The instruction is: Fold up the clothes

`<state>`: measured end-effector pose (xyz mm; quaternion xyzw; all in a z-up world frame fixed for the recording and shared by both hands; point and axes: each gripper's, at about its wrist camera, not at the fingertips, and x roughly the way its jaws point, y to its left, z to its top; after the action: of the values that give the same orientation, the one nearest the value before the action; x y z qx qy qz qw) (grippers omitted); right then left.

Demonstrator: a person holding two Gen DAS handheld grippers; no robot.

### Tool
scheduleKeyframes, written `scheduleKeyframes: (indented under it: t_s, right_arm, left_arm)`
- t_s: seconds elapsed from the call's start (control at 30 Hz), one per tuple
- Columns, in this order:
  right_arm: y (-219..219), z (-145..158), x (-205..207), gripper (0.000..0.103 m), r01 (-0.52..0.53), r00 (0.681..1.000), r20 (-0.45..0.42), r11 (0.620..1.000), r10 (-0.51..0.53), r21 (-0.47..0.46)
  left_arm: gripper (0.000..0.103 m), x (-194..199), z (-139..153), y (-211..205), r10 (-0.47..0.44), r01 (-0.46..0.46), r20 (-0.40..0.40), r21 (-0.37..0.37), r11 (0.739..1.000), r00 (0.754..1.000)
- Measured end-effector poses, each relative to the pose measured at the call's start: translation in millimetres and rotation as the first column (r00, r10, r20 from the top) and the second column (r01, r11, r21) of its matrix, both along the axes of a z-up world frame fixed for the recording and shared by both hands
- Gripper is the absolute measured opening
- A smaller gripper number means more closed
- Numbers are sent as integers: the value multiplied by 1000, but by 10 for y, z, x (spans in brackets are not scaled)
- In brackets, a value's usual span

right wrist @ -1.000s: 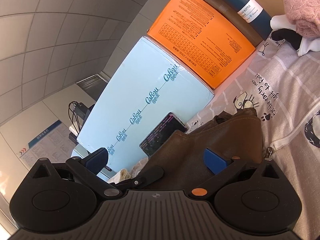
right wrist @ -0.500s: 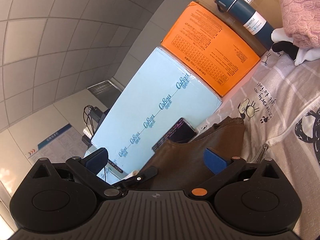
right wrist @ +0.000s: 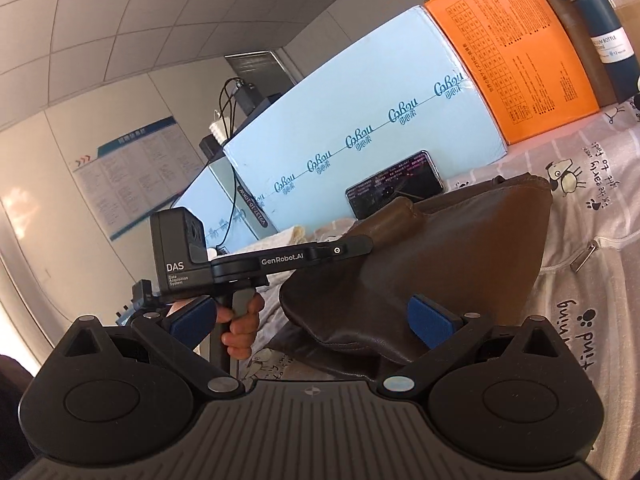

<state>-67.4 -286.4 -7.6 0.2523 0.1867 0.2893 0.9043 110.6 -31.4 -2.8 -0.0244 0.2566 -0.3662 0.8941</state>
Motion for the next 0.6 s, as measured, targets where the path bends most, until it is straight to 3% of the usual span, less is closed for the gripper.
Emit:
scheduleKeyframes:
  t_s: [0.1,0.2,0.23,0.27,0.33,0.43,0.6]
  right_arm:
    - [-10,-9,-37,103,-2,1000,-2,1000,2,-7]
    - [44,-68,32,103,5,998,-59,997,-10,-74]
    - [76,-83,52,103,8,997,-73,995,-15,-101]
    - [101,-83,58,103,10,997,-76,993,-19,-120]
    - [85,-41,15,103,19,999,-44,994,-24,-105]
    - [-39,4,-9,103,80,996,-25,996,-82,-46]
    - [-321,27,25,103,279,958,-73,960,-278,16]
  left_arm:
    - [27,-22,-26,-35,12,-12,1,48,999,1000]
    - [44,11,-83,-41,43,-42,-17,62,997,999]
    - [53,4,-63,-15,65,-65,-7,55,996,998]
    - [70,-5,-40,13,89,-89,4,47,995,996]
    - [90,-12,1,97,143,-143,7,22,989,990]
    - [93,12,31,247,207,-207,-32,-20,978,978]
    - [94,181,-20,479,196,-225,-232,-106,969,953]
